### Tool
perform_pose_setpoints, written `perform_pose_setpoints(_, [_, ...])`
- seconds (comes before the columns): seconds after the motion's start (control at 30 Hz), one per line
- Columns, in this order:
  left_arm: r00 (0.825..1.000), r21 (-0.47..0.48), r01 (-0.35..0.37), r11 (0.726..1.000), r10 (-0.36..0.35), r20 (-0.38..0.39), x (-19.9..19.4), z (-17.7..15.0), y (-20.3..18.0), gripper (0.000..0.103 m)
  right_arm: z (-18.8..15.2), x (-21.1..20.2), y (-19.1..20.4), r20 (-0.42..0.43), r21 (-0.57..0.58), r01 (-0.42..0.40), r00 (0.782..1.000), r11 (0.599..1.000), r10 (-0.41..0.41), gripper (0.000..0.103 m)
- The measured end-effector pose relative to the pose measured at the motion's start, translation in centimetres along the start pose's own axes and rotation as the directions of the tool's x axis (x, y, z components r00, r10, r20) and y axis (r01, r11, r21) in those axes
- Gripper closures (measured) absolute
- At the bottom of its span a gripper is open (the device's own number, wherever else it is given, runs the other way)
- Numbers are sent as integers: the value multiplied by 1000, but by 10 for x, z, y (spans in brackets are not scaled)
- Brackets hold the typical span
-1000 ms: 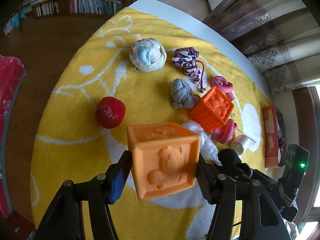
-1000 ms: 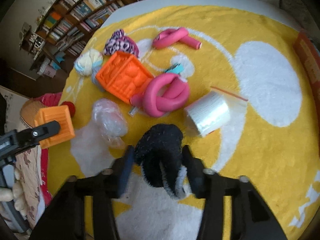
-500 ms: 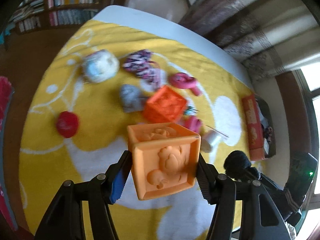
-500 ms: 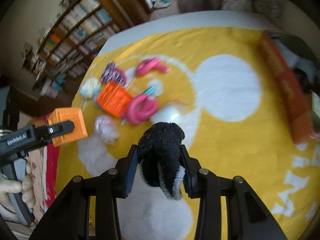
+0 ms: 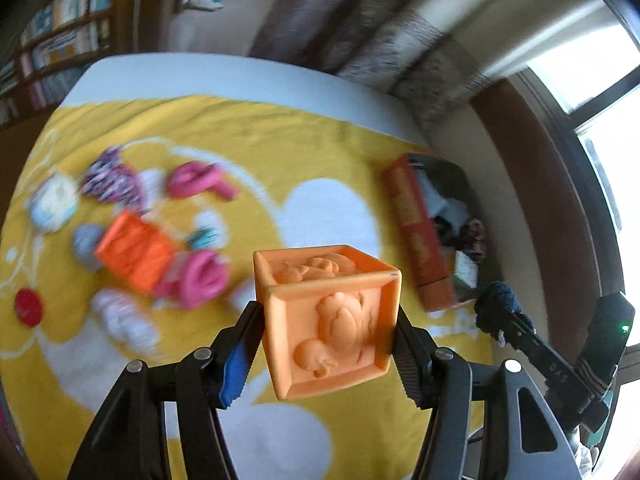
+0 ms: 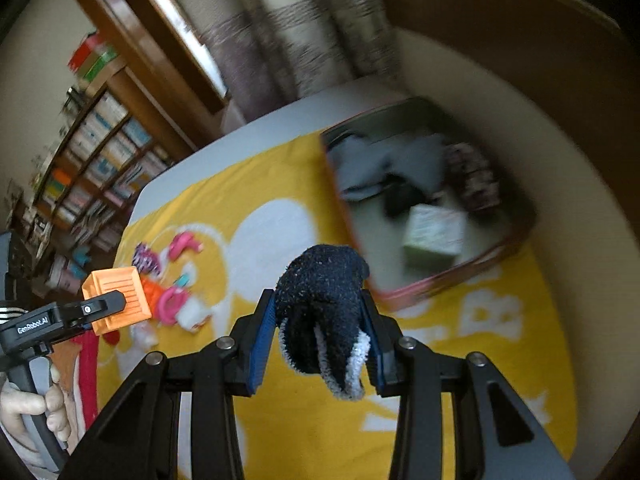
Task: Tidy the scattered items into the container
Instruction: 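Carry the orange block and black sock to the grey tray and release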
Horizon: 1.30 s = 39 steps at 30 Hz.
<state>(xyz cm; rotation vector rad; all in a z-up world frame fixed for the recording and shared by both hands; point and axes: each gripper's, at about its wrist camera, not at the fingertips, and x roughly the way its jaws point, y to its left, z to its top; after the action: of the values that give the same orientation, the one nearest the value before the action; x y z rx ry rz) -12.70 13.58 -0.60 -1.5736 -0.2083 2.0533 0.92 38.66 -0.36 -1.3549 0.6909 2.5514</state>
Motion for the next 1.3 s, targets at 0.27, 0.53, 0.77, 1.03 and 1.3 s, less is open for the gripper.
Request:
perform_pose_setpoints(0.27, [999, 111, 41, 993, -42, 4, 29, 26, -88, 40, 16, -20, -48, 50, 9, 20, 999, 1000, -20, 60])
perform_pose_setpoints(0.53, [998, 167, 63, 984, -63, -2, 62, 54, -149, 40, 38, -25, -77, 88, 15, 9, 996, 1000, -11, 60])
perform_pose_setpoints(0.77, [997, 165, 77, 983, -72, -41, 99, 82, -183, 40, 55, -17, -86, 96, 18, 4, 995, 1000, -5, 60])
perform_pose_setpoints(1.03, [995, 120, 49, 992, -37, -95, 131, 98, -196, 38, 70, -4, -91, 101, 9, 27, 995, 1000, -28, 60])
perform_pose_setpoints(1.3, [996, 104, 82, 991, -77, -54, 117, 99, -190, 27, 81, 8, -86, 113, -21, 60, 992, 998, -58, 60])
